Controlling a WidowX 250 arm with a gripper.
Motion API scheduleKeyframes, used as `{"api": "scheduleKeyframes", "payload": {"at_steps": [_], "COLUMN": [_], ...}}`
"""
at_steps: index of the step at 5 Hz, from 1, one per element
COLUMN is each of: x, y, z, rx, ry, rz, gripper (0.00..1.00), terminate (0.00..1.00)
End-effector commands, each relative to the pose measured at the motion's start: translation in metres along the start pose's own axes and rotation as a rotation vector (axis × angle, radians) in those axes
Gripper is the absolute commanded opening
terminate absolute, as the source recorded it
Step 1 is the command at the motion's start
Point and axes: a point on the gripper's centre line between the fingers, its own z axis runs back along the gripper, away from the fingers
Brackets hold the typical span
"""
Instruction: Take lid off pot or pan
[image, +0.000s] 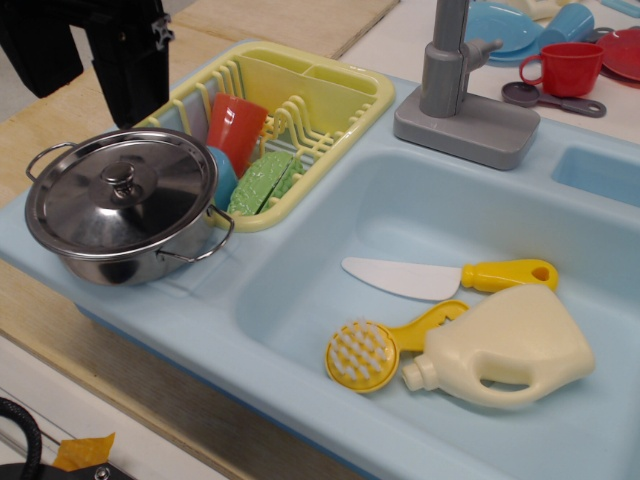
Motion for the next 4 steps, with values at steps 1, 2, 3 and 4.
{"api": "scheduleKeyframes", "payload": {"at_steps": [1,2,3,4], "x": [0.000,-0.001,-0.007,-0.006], "y": [0.000,0.001,0.002,0.006], "z": [0.000,-0.013,-0.025,-0.034], "rx": [0.000,-0.001,-0.009,-0.012], "ry": [0.000,0.011,0.006,0.019], "rz": [0.000,0.028,0.054,0.066], "gripper": [1.00,1.00,1.00,1.00], "terminate": [0.00,0.00,0.00,0.00]}}
